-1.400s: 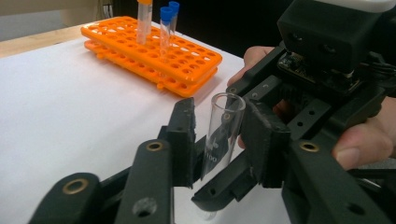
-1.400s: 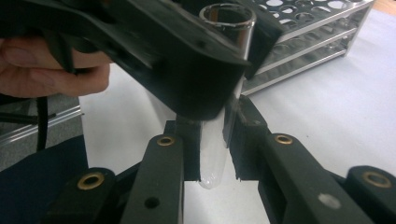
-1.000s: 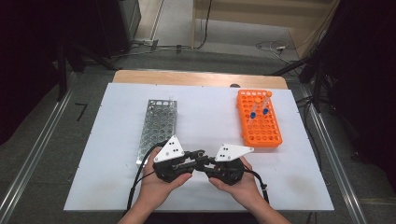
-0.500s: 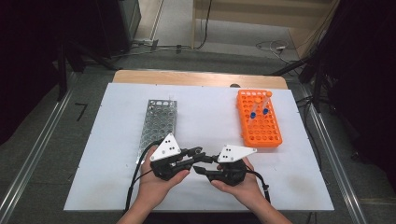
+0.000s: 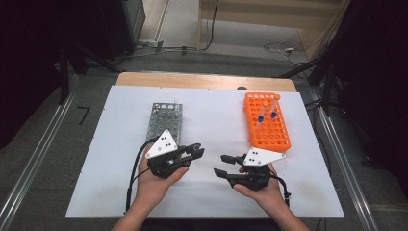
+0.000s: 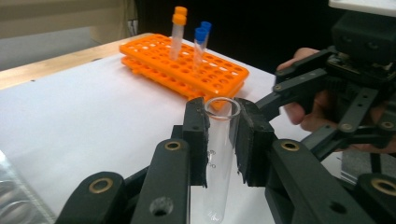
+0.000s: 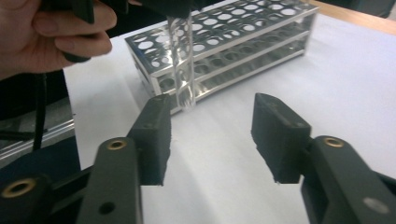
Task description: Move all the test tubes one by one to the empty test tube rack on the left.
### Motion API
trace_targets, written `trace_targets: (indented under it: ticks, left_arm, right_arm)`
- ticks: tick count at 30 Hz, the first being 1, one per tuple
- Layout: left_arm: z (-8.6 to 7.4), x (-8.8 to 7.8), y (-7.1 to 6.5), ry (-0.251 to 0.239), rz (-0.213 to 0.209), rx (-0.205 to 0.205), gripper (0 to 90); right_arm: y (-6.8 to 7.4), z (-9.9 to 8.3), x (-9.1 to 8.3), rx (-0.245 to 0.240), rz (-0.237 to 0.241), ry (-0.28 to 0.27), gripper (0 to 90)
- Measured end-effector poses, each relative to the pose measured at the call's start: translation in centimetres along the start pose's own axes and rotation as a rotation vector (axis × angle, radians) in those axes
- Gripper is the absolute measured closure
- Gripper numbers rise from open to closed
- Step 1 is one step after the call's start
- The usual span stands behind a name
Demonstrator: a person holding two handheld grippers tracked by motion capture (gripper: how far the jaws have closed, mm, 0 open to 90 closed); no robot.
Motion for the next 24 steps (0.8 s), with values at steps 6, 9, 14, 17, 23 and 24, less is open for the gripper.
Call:
trace_targets:
  ticks: [6, 9, 14, 17, 23, 24]
  left_arm:
    - [0.8, -0.5, 1.0, -0.009, 0.024, 0.0, 76.1]
    - [1.4, -0.7, 1.6, -0.016, 0.036, 0.002, 76.1]
    - [2.3, -1.1, 2.8, -0.029, 0.063, -0.001, 76.1]
    - [2.7, -1.3, 3.6, -0.04, 0.079, -0.01, 76.1]
    - [3.4, -1.5, 5.2, -0.054, 0.11, -0.019, 76.1]
    - [3.6, -1.5, 5.5, -0.057, 0.114, -0.021, 76.1]
  right_arm:
    - [-0.9, -0.7, -1.7, 0.01, -0.034, -0.01, 36.0]
    - [-1.4, -1.0, -2.5, 0.026, -0.057, -0.017, 31.2]
    - [-2.3, -1.8, -4.0, 0.047, -0.09, -0.015, 22.6]
    - [-2.7, -2.3, -4.8, 0.063, -0.108, -0.016, 18.4]
    - [-3.5, -3.4, -6.5, 0.076, -0.137, -0.014, 10.0]
    - [-3.6, -3.6, -6.7, 0.078, -0.139, -0.016, 8.5]
Point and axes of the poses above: each handheld gripper's, and its own axes: x roughly forward along the jaws, z roughly out of its top, y roughly to its left, the point moved 7 cm from there along x, roughly forward along the jaws, and after that the axes turned 9 degrees about -x, right-handed, at the moved point
